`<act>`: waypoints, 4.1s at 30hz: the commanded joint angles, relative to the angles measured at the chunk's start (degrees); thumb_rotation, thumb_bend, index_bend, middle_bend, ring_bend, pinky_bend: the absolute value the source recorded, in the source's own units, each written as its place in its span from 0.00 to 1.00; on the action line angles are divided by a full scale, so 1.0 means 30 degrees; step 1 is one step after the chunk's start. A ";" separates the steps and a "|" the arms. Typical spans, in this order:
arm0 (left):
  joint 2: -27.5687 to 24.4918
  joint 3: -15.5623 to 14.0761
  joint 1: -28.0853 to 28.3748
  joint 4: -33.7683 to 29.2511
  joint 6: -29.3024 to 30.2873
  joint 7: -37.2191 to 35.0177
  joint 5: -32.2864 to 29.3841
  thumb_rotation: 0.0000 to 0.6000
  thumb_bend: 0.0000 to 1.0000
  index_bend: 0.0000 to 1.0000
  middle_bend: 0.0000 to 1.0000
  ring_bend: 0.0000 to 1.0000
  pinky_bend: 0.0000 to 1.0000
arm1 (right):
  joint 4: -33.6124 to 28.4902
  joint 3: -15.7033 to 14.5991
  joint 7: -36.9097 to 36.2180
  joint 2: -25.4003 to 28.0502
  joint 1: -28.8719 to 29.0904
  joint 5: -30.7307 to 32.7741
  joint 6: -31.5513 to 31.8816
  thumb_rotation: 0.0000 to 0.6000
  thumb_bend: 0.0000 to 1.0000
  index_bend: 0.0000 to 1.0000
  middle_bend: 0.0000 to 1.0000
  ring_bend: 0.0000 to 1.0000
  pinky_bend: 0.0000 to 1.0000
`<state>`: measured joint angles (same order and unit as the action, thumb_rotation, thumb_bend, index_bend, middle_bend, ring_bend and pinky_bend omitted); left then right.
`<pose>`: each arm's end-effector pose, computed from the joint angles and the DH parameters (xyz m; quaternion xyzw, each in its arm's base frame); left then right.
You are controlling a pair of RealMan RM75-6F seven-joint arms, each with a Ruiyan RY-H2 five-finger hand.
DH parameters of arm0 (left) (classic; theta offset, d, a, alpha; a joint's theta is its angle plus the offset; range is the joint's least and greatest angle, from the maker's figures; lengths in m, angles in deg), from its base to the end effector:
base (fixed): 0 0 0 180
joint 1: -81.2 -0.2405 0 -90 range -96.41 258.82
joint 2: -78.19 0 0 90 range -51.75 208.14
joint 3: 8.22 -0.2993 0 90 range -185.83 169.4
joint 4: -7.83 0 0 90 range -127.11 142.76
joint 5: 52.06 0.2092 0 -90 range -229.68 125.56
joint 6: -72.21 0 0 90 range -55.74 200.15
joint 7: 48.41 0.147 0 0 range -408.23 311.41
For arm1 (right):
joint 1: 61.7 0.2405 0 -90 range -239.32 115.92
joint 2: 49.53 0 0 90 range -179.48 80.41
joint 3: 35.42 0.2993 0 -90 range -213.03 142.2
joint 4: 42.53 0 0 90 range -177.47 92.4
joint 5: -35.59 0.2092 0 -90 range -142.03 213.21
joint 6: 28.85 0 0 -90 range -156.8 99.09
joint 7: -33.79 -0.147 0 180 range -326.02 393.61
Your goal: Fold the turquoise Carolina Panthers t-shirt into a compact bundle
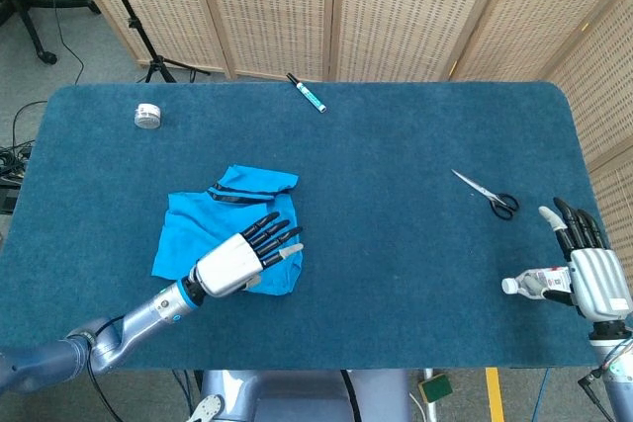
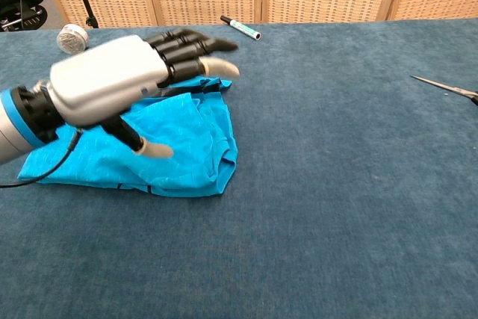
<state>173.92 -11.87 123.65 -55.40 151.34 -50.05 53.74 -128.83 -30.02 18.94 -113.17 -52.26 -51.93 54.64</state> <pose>-0.1711 0.3246 -0.0330 -0.8065 -0.1235 -0.5135 0.2658 -0.3478 -0.2266 0.1943 0.5818 -0.3972 0.4634 0.5376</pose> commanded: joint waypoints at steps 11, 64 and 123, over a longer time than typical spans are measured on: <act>-0.1326 0.3831 0.0544 -0.3276 -0.6533 -0.1364 -0.8858 1.00 0.30 0.31 0.00 0.00 0.00 | 0.0048 -0.0049 0.0188 -0.0088 0.0091 0.0053 -0.0247 1.00 0.00 0.03 0.00 0.00 0.02; 0.2059 0.5041 0.1621 0.2194 -1.0668 0.0580 -1.2480 1.00 0.37 0.68 0.00 0.00 0.00 | 0.0331 -0.0033 -0.0290 0.0020 0.0206 0.0455 -0.0834 1.00 0.00 0.03 0.00 0.00 0.02; 0.3048 0.5156 0.2858 0.3943 -0.6985 0.0519 -0.8702 1.00 0.00 0.00 0.00 0.00 0.00 | 0.0171 -0.0099 -0.0516 0.0203 0.0134 0.0404 -0.0843 1.00 0.00 0.03 0.00 0.00 0.02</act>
<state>183.79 3.41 132.60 -42.60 129.66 -48.29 27.57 -128.30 -30.30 17.38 -112.55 -51.86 -50.70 52.11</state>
